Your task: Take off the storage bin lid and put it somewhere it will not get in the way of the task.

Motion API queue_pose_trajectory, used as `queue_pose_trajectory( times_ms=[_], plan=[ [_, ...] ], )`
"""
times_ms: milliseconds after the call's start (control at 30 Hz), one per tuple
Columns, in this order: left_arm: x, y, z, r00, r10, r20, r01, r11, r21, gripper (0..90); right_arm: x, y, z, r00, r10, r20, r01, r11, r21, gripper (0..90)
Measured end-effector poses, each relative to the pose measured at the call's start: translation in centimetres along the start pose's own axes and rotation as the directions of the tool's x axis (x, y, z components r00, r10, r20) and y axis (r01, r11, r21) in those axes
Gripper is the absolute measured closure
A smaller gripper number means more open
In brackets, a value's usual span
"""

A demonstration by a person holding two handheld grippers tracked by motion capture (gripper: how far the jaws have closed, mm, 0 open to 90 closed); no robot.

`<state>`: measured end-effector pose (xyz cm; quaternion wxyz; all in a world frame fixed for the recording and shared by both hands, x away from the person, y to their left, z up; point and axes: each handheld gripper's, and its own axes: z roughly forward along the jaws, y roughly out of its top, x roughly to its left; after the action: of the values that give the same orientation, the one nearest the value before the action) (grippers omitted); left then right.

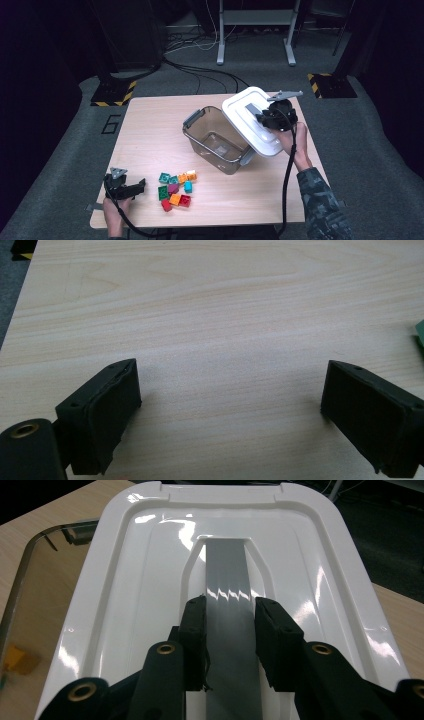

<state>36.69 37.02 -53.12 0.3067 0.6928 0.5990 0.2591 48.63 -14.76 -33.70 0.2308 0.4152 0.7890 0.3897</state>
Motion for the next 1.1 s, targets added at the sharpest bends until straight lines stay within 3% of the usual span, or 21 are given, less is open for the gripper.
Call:
queue_pose_trajectory(
  times_ms=[433, 800, 1100],
  plan=[
    [0.0, 0.0, 0.0, 1.0000, 0.000, 0.000, 0.000, 1.0000, 0.000, 8.5, -3.4, -2.2, -0.9, 0.9935, 0.087, 0.073, -0.087, 0.996, -0.001, 66.9],
    [0.0, 0.0, 0.0, 1.0000, 0.000, 0.000, 0.000, 1.0000, 0.000, 8.6, -4.6, -4.0, -0.3, 0.9867, 0.103, 0.125, -0.107, 0.994, 0.018, 66.9],
    [0.0, 0.0, 0.0, 1.0000, 0.000, -0.001, 0.000, 1.0000, 0.000, 8.6, -6.1, -5.6, 0.1, 0.9735, 0.147, 0.175, -0.155, 0.987, 0.033, 66.9]
  ],
)
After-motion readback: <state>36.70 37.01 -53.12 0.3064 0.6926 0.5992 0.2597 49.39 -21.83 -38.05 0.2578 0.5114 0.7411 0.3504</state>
